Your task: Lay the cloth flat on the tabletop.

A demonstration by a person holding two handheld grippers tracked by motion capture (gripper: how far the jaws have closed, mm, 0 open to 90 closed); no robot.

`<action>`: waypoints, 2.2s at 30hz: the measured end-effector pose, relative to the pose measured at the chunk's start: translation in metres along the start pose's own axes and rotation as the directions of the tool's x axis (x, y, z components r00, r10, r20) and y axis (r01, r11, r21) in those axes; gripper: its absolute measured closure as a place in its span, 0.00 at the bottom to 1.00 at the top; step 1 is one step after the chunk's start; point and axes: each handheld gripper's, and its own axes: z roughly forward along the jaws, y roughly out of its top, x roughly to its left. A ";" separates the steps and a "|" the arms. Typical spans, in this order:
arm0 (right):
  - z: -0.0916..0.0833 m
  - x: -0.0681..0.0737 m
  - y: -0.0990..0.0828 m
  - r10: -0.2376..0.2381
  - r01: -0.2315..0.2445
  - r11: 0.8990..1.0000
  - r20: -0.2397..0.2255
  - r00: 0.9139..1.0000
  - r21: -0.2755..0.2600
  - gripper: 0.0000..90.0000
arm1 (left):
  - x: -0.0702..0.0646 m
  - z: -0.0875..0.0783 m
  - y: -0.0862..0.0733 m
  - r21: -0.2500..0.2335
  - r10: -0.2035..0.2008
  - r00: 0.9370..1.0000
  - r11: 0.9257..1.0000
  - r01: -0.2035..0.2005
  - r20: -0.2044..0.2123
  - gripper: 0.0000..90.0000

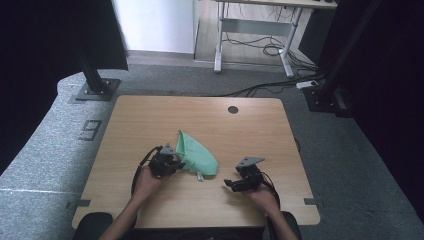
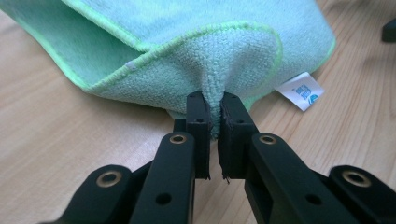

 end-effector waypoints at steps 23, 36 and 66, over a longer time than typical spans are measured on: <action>0.071 0.040 0.081 -0.173 0.180 0.981 -0.087 0.981 0.078 0.62 | 0.003 0.014 -0.015 -0.017 -0.043 0.998 0.999 0.044 0.047 0.92; 0.046 0.025 0.082 -0.142 0.142 0.989 0.002 0.990 0.039 0.94 | 0.010 -0.002 -0.009 -0.090 -0.053 0.998 0.994 0.056 0.029 0.93; 0.012 -0.041 0.062 0.033 -0.038 0.999 0.161 0.986 0.031 0.61 | 0.032 -0.036 0.005 -0.134 -0.113 0.983 0.986 0.094 -0.144 0.32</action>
